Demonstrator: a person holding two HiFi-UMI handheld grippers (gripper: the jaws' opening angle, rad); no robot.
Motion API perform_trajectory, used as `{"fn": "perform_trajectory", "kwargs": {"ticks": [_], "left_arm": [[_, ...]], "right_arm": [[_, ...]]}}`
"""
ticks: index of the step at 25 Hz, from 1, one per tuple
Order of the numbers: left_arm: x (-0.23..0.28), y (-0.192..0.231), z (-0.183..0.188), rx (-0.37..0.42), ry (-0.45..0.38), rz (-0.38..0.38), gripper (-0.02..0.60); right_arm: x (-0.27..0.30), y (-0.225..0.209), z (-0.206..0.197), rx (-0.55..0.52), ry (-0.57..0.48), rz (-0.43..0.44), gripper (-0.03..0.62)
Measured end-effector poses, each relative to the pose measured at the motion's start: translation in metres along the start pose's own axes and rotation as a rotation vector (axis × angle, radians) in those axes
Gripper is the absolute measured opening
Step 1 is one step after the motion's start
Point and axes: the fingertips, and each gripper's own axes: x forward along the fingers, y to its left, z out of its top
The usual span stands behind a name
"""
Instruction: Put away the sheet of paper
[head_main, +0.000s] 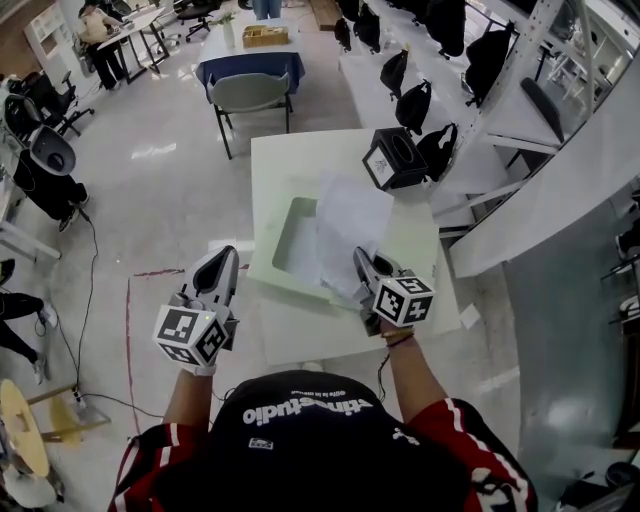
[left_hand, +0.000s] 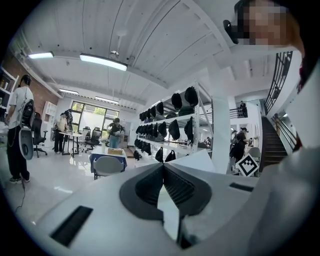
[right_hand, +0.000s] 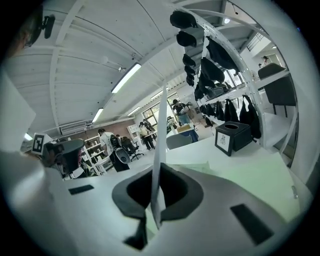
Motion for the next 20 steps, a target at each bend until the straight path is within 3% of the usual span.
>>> {"fn": "perform_trajectory", "kwargs": {"ticks": [12, 20], "left_arm": [[-0.005, 0.0, -0.001, 0.006, 0.008, 0.006, 0.005], [-0.007, 0.004, 0.0, 0.008, 0.008, 0.015, 0.005]], "right_arm": [[0.017, -0.023, -0.028, 0.026, 0.063, -0.019, 0.003], [0.023, -0.056, -0.063, 0.2, 0.085, -0.052, 0.003]]}}
